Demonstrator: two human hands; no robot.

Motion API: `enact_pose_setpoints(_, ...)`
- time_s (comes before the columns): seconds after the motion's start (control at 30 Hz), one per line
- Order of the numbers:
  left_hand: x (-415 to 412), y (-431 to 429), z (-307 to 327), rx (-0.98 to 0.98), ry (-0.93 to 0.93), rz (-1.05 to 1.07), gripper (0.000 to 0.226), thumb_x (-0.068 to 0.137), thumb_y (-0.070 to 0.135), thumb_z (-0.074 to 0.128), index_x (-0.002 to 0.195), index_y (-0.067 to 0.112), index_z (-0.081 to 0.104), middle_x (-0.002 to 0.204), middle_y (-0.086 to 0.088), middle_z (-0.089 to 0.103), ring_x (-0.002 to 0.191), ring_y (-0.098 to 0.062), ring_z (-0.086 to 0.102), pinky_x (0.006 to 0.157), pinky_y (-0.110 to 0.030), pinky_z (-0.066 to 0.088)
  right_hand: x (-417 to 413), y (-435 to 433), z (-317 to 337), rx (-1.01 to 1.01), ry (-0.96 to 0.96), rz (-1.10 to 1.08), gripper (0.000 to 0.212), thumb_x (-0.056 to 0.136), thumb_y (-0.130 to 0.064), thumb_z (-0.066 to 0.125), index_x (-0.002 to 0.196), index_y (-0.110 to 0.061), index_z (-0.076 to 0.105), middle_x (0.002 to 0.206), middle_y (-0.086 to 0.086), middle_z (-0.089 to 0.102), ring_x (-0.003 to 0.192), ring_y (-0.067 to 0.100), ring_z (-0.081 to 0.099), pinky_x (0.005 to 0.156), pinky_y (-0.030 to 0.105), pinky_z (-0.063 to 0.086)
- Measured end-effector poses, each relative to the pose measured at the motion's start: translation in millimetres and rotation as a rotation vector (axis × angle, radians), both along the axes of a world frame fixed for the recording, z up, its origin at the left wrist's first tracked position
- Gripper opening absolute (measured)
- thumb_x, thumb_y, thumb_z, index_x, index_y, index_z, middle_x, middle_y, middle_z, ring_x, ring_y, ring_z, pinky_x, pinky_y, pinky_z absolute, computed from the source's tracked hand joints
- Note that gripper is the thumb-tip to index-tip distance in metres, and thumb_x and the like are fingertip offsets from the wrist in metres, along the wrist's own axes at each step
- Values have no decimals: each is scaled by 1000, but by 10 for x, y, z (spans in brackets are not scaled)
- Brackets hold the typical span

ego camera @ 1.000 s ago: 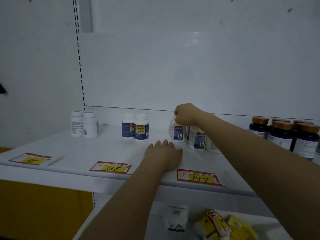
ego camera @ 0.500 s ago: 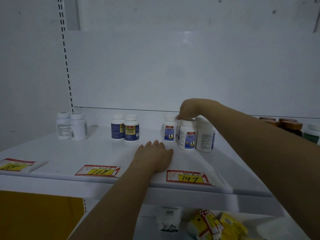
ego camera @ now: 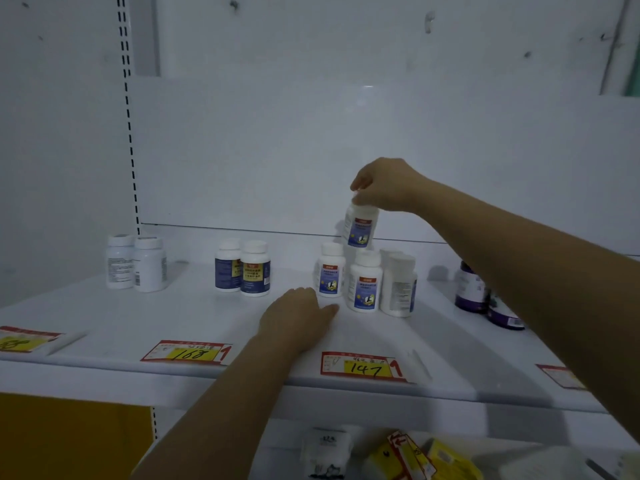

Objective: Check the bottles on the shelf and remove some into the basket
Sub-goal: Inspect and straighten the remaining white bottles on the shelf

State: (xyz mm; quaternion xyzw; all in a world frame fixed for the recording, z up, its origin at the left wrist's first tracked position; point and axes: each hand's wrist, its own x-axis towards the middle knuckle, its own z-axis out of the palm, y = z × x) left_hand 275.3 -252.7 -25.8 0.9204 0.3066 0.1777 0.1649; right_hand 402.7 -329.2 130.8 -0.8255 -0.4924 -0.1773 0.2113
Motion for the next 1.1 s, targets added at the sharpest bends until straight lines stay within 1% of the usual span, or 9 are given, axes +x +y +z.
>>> enact_pose_setpoints(0.13,-144,-146,203,-175,-387,-72,52,90,42,56,133,14,49,137,-5,51,120,-17,48,90,-24,34,-214,-287,169,59,58,96,31,86,-21,65,116,-10,66,116,2,63,96,11,53,78,21,40)
enact_pose_setpoints(0.2,-176,-224,305,-310,-512,-172,54,87,36,62,135,16,46,137,0,50,106,-6,45,84,-19,31,-296,-402,201,53,92,132,32,86,-22,65,116,-10,66,113,2,64,95,13,56,79,23,43)
enact_pose_setpoints(0.33,-163,-329,473,-558,-522,-377,57,82,30,69,133,21,45,128,10,54,101,-4,53,76,-17,41,-410,-584,197,-15,161,183,29,88,-21,63,116,-11,67,112,1,66,97,14,62,79,22,49)
enact_pose_setpoints(0.47,-129,-401,457,-597,-565,-409,39,81,21,70,119,18,59,116,3,66,93,-6,64,76,-16,47,-492,-729,151,-47,189,219,31,89,-23,63,119,-16,65,117,-1,65,104,13,61,90,25,47)
enact_pose_setpoints(0.6,-129,-535,427,-680,-748,-382,29,80,12,71,106,21,60,101,6,66,82,-1,63,60,-10,48,-534,-799,64,71,193,147,44,87,-44,62,115,-10,65,114,5,66,102,19,62,94,36,50)
enact_pose_setpoints(0.7,-107,-622,430,-671,-779,-377,31,80,14,71,108,21,59,100,8,65,79,0,63,55,-8,49,-559,-805,13,169,221,77,46,84,-48,65,100,-6,71,101,9,71,96,22,65,90,39,53)
enact_pose_setpoints(0.87,-161,-661,465,-706,-710,-429,34,83,18,68,115,22,56,108,9,63,79,4,59,62,-10,46,-562,-863,24,233,322,151,32,86,-29,68,110,-9,67,108,5,68,100,19,63,67,20,47)
enact_pose_setpoints(0.97,-186,-677,481,-694,-737,-412,34,83,16,67,115,23,55,108,9,61,75,6,58,58,-6,46,-580,-892,7,243,401,227,34,86,-25,67,117,-10,64,112,4,66,105,19,63,80,21,49)
enact_pose_setpoints(1.1,-198,-729,491,-683,-793,-368,37,82,15,69,115,20,55,103,8,59,70,5,56,51,-5,45,-570,-886,-26,275,379,188,50,82,-42,69,114,-3,64,113,10,66,104,24,62,96,41,50)
